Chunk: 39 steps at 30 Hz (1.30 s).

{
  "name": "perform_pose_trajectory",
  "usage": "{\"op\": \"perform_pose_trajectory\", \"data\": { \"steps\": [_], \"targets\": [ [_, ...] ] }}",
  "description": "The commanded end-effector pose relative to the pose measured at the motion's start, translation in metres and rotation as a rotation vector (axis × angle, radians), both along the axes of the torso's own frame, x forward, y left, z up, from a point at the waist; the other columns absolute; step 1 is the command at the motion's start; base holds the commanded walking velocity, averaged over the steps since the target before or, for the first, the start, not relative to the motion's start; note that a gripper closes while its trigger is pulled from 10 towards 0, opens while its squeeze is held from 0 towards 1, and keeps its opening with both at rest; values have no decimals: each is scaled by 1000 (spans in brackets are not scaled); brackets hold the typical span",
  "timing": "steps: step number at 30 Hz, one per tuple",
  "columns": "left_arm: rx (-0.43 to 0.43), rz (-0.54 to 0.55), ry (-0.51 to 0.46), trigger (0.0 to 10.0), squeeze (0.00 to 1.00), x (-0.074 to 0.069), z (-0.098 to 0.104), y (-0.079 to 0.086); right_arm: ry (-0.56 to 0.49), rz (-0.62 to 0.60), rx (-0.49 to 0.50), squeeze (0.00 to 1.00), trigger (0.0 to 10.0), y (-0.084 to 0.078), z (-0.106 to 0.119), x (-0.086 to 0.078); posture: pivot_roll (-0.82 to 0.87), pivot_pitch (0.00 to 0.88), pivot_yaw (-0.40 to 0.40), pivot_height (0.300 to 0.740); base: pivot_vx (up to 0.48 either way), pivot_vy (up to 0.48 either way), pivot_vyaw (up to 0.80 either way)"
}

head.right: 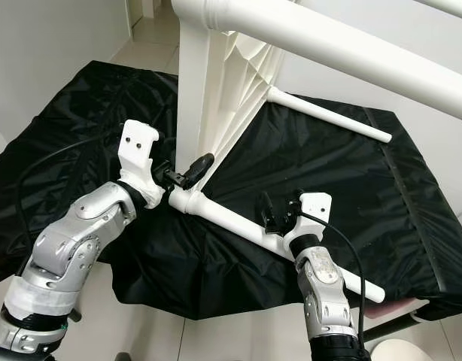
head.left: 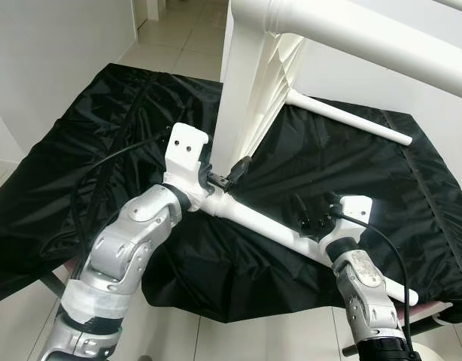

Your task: Building children table

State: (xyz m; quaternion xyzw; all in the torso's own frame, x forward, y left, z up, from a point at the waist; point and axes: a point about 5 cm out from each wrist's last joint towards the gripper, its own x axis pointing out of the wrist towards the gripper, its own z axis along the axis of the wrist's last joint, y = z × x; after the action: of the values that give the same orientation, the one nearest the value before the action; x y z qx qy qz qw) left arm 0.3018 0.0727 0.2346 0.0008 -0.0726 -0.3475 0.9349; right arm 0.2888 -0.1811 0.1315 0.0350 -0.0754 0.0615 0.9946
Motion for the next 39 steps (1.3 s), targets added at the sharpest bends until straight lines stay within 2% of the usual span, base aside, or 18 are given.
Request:
{"op": "perform_pose_trajectory", "data": {
  "steps": [1, 14, 20, 22, 32, 33, 34, 35, 36, 38, 39],
  "targets": [
    [1, -5, -36, 10000, 0, 4, 8, -10, 10, -20, -3, 0, 10000, -4, -1, -1, 63, 35, -78, 740, 0, 0, 0],
    [27, 37, -64, 10000, 0, 28, 18, -31, -30, -17, 0, 0, 10000, 3, 7, 3, 60, 58, -63, 740, 0, 0, 0],
    [19, 53, -20, 10000, 0, 41, 24, -39, -44, -29, 9, 0, 10000, 9, 10, 4, 44, 63, -38, 740, 0, 0, 0],
    [14, 77, 8, 10000, 0, 51, 29, -43, -51, -46, 21, 0, 10000, 9, 11, 4, 38, 66, -23, 740, 0, 0, 0],
    [-19, 122, 19, 10000, 0, 67, 41, -40, -55, -82, 30, 0, 10000, 5, 11, 1, 23, 75, -1, 740, 0, 0, 0],
    [-28, 129, 24, 8078, 0, 69, 43, -37, -55, -87, 33, 0, 10000, 5, 11, 0, 25, 78, 0, 740, 0, 0, 0],
    [-28, 129, 24, 8078, 0, 69, 43, -37, -55, -87, 33, 0, 10000, 5, 11, 0, 25, 78, 0, 740, 0, 0, 0],
    [-32, 132, 25, 4196, 0, 70, 43, -35, -54, -90, 34, 0, 10000, 5, 11, 0, 26, 80, 0, 740, 0, 0, 0],
    [-38, 135, 27, 2353, 0, 71, 44, -33, -53, -92, 35, 0, 10000, 6, 10, 0, 27, 82, 0, 740, 0, 0, 0],
    [-38, 135, 27, 2353, 0, 71, 44, -33, -53, -92, 35, 0, 10000, 6, 10, 0, 27, 82, 0, 740, 0, 0, 0],
    [-47, 139, 30, 0, 0, 73, 44, -31, -50, -94, 37, 0, 10000, 6, 10, -1, 27, 82, 0, 740, 0, 0, 0]
  ]
}}
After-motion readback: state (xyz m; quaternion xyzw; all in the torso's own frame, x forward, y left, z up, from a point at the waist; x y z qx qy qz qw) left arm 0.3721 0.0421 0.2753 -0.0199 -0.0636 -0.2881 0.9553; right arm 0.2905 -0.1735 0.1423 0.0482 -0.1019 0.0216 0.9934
